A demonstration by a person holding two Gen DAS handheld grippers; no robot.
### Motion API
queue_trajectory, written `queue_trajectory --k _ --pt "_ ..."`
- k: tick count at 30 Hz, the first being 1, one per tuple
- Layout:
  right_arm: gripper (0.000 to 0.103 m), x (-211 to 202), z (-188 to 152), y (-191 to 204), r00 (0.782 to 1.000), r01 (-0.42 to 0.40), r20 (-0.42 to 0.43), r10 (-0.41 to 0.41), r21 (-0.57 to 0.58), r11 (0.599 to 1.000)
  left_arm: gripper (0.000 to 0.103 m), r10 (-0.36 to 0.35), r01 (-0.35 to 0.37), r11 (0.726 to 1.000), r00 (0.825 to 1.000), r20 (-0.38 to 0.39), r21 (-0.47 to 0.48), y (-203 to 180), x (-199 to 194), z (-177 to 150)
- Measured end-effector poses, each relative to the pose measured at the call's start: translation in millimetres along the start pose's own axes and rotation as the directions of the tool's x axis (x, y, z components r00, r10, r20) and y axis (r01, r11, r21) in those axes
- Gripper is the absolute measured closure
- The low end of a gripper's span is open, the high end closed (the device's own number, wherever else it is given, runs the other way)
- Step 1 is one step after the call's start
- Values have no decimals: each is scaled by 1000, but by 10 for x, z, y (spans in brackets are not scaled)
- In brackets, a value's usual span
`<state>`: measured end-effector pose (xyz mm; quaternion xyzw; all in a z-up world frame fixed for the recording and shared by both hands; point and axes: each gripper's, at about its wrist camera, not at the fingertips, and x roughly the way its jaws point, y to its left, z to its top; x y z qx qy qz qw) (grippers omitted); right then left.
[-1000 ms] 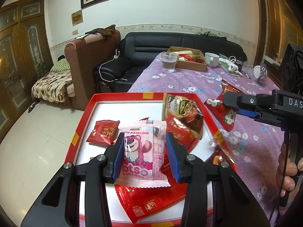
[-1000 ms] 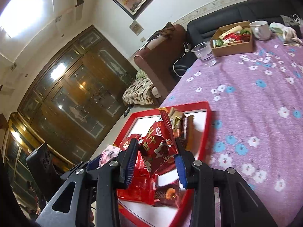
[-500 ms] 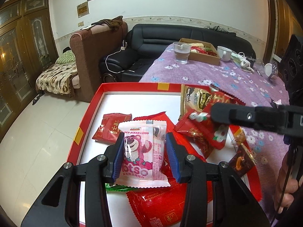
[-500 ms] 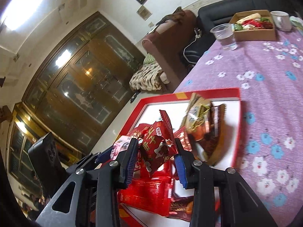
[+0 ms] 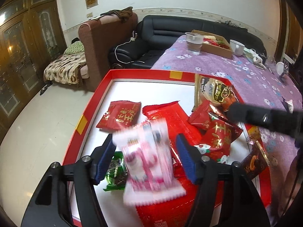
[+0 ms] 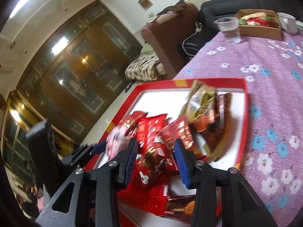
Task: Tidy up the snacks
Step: 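Carry both packets to the tray and open both grippers over it, then grasp the dark purple packet with the left gripper while the right grasps the white-pink packet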
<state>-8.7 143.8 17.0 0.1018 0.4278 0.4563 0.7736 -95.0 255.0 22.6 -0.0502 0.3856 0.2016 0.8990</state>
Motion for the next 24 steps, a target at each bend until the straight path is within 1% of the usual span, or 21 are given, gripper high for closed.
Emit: queue_trajectory --k 2,6,8,11,14,15,18,21,22,23,24 --pt "55 -56 46 -86 1000 14 21 -15 40 999 37 8 -8 1000 1000 0 2 -6 -17 4" --pt "54 -223 100 -321 996 42 73 -53 145 989 37 9 -9 1000 1000 11 15 -59 -73 20" --pt "52 -326 147 -417 992 63 95 -81 178 982 37 6 -7 1000 1000 16 30 -119 -99 36" --pt "51 -583 163 -625 980 113 132 -147 234 966 37 -8 7 998 1000 29 61 -246 -161 53" --pt "50 -963 183 -893 960 157 180 -214 285 946 36 -18 14 996 999 40 87 -361 -224 71" --pt "50 -1107 187 -992 950 180 195 -244 296 938 35 -22 18 995 999 43 96 -405 -243 79" --pt "49 -1592 178 -1270 901 282 235 -365 323 904 27 -29 22 992 998 57 123 -523 -297 85" --pt "46 -1966 171 -1554 842 408 228 -488 322 854 27 -41 32 989 998 57 147 -660 -322 86" --pt "46 -2062 174 -1646 818 454 221 -530 316 833 27 -45 36 987 998 55 156 -718 -329 85" --pt "46 -2124 175 -1721 801 488 215 -559 309 817 27 -48 39 985 997 53 167 -778 -331 86" --pt "46 -2171 171 -1807 789 510 208 -578 304 805 27 -53 43 983 997 52 177 -833 -347 83"
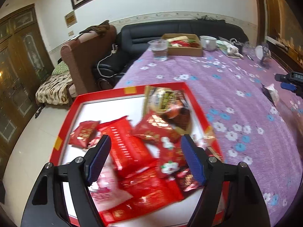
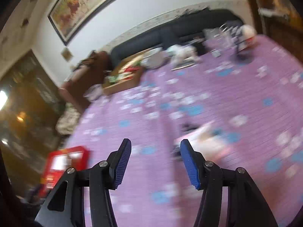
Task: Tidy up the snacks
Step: 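Grasp the dark purple packet with the left gripper while the right grasps the white-pink packet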
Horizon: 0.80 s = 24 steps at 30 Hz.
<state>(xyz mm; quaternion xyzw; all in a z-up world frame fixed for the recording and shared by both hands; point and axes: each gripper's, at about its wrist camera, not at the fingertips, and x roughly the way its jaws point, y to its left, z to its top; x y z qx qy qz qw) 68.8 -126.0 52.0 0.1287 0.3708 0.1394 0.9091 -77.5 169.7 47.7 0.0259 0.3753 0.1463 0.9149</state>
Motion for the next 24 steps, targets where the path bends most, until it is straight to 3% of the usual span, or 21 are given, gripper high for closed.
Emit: queue_trajectory --k 4,9,10,12,14,18,20,22,24 --pt "46 92 -22 -239 1000 4 11 -4 -24 1000 27 -19 19 998 1000 6 64 -275 -79 45" --pt "46 407 -96 -252 996 52 -69 -57 -76 996 27 -50 50 991 999 -2 126 -637 -129 97" --pt "49 468 -107 -252 994 55 -89 -62 -77 995 27 -61 62 988 998 -9 143 -740 -128 113" --pt "65 502 -127 -266 990 94 -93 -102 -88 992 27 -84 87 981 996 -21 171 -906 -133 136" --pt "70 504 -136 -281 987 110 -102 -120 -100 989 27 -123 126 966 992 -24 225 -1146 -162 208" --pt "78 372 -47 -555 993 8 -120 2 85 996 27 -185 172 932 983 11 318 -1514 -186 430" --pt "79 267 11 -793 992 -63 -91 86 232 971 27 -254 228 904 967 25 360 -1740 -150 617" --pt "79 185 20 -1115 980 -165 -34 195 409 897 27 -313 278 870 950 21 407 -1940 -85 765" --pt "79 151 -2 -1330 964 -232 12 264 515 825 27 -400 360 806 916 -15 470 -2196 36 930"
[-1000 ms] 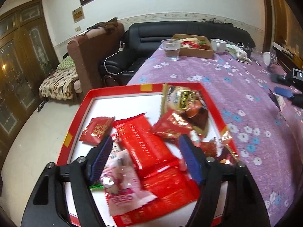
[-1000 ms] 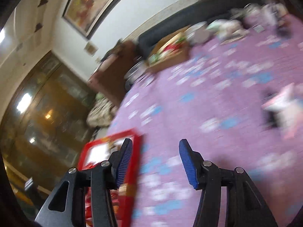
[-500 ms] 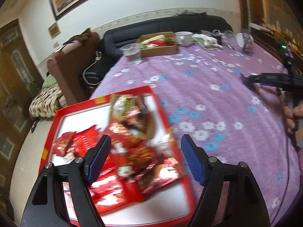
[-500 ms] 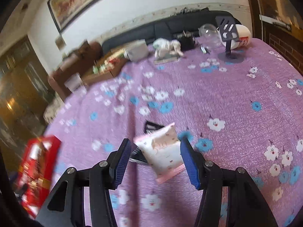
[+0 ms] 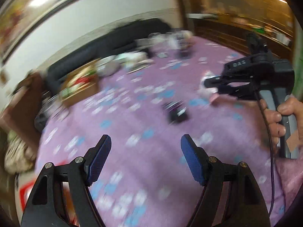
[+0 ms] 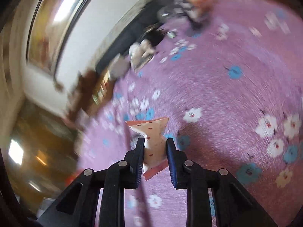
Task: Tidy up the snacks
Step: 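Grasp the dark purple packet with the left gripper while the right grasps the white-pink packet, then carry both packets to the tray and open both grippers over it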
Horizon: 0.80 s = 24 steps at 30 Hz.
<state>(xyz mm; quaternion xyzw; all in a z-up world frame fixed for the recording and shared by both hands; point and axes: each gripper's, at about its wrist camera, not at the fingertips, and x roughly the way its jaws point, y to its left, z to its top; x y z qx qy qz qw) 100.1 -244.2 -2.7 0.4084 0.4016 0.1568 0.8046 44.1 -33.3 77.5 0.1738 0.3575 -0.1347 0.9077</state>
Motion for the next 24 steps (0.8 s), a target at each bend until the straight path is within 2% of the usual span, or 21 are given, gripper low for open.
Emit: queue_trajectory --k 3,4,9,14,17,20,24 --pt "79 -57 56 -99 1000 -4 16 3 51 999 27 -85 89 994 993 -78 57 -81 377 257" --pt "79 -58 64 -106 1000 0 16 -1 58 998 27 -95 100 994 989 -112 40 -88 527 332" --pt "79 -25 91 -78 1000 28 6 -29 40 999 27 -94 79 994 974 -208 -77 -171 1067 508" --pt "79 15 88 -77 999 44 -8 -44 40 998 28 -63 30 991 961 -268 -127 -271 1360 453" --pt "79 30 95 -65 999 47 -10 -47 32 998 34 -85 40 983 965 -249 -179 -254 1420 424" --pt "79 45 90 -46 999 50 -13 -50 25 998 60 -108 64 979 967 -229 -193 -257 1402 433" --pt "79 45 77 -12 999 51 -13 -50 8 999 64 -88 55 987 973 -215 -154 -326 1336 401"
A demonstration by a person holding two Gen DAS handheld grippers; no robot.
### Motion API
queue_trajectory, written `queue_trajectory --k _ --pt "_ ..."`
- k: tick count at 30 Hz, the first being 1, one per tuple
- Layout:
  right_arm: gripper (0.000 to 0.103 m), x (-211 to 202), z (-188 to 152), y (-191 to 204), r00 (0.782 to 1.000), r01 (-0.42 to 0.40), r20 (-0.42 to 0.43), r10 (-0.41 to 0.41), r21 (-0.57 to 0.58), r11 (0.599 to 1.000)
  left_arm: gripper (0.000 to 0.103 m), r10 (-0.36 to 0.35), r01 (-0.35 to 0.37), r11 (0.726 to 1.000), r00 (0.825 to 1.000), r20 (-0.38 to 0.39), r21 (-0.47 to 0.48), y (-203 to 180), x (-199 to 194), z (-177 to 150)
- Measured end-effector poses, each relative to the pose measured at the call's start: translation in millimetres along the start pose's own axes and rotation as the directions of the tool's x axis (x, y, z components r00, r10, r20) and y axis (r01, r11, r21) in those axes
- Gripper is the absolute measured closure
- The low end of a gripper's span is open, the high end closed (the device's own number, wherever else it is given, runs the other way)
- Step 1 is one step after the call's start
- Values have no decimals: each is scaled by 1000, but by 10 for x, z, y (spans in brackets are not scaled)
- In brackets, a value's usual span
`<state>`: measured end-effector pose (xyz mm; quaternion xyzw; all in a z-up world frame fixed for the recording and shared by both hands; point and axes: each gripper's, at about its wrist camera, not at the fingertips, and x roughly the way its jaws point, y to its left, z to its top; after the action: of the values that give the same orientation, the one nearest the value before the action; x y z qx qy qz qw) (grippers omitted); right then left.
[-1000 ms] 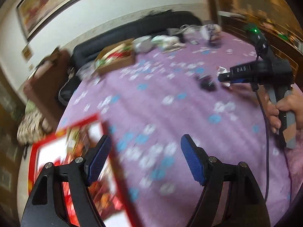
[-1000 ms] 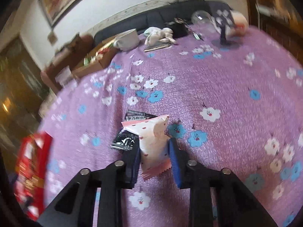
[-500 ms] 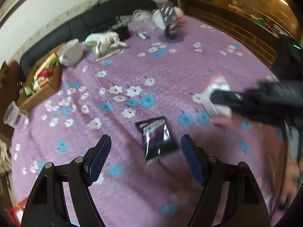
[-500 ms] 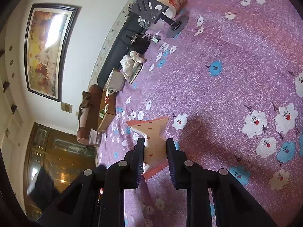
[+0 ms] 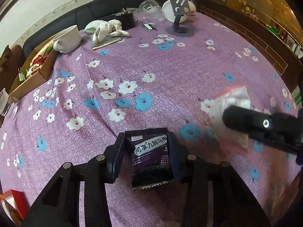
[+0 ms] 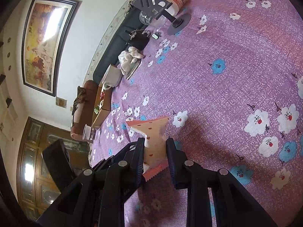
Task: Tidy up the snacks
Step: 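Carry both packets to the tray and open both grippers over it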
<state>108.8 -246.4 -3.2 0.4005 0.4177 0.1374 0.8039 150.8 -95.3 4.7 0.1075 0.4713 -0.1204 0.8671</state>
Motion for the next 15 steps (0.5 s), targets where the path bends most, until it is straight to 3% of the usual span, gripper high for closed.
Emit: queue_trajectory --k 7,12,15 --pt "79 -28 -43 127 998 -62 -8 61 -53 997 65 0 5 999 995 96 -51 155 -392 -239" --pt "79 33 -138 272 981 -184 -79 178 -73 980 64 47 -28 993 985 166 -116 357 -800 -529" --pt "79 27 -208 383 976 -208 -86 198 -116 971 64 99 -65 985 972 213 -159 512 -1091 -753"
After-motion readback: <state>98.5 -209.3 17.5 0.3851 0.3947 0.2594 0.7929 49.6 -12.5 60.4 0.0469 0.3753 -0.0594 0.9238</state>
